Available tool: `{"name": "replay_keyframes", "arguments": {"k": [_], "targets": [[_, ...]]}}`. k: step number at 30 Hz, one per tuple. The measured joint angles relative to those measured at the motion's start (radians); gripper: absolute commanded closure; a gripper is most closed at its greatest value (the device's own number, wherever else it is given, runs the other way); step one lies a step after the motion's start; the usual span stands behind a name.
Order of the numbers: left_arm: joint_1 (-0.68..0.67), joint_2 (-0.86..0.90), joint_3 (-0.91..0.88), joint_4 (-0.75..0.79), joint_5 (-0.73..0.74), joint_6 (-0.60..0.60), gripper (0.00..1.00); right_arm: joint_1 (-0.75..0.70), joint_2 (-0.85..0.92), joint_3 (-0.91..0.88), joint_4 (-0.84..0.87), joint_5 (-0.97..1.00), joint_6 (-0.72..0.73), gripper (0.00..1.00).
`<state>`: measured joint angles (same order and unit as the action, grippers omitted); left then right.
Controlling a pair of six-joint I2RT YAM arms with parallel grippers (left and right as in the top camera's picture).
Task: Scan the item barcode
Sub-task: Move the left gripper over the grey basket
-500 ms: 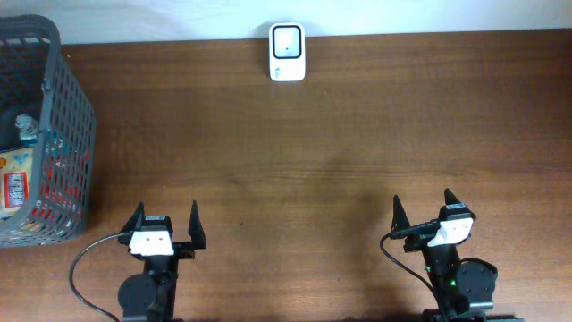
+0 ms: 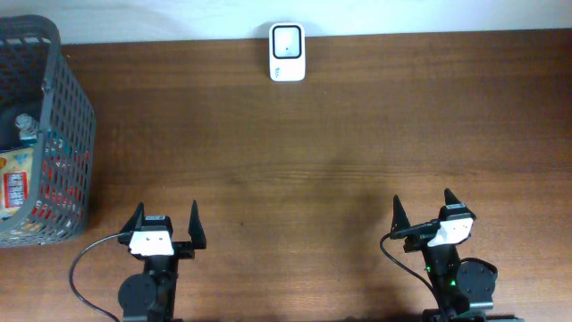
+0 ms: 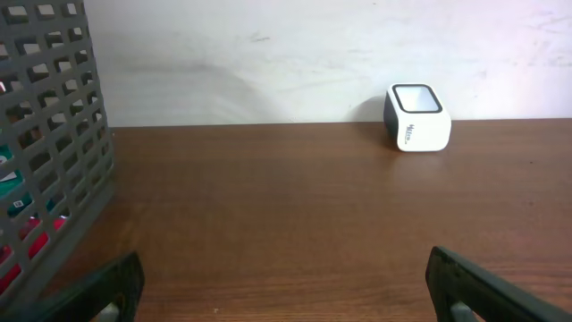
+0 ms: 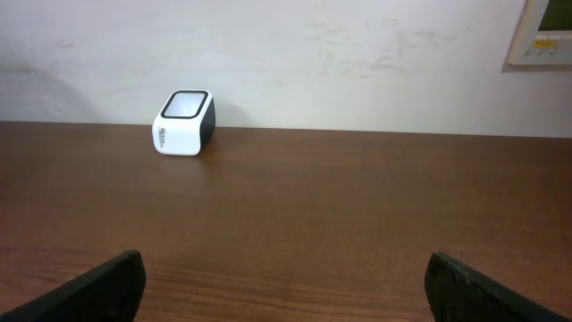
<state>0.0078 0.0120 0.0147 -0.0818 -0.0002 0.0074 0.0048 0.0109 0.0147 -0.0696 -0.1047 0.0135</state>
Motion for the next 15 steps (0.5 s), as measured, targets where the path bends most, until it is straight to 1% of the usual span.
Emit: {"name": "replay_keyframes", "arguments": {"k": [12, 13, 15], "targets": [[0.000, 0.000, 0.000, 0.017, 0.002, 0.000, 0.01, 0.000, 0.000, 0.000, 0.000, 0.000, 0.001, 0.01], [0.001, 0.000, -0.004, 0.061, 0.053, -0.027, 0.01, 0.000, 0.000, 0.000, 0.000, 0.000, 0.000, 0.01], [0.001, 0.000, -0.005, 0.203, 0.262, -0.085, 0.01, 0.000, 0.000, 0.000, 0.000, 0.002, 0.000, 0.01]]}}
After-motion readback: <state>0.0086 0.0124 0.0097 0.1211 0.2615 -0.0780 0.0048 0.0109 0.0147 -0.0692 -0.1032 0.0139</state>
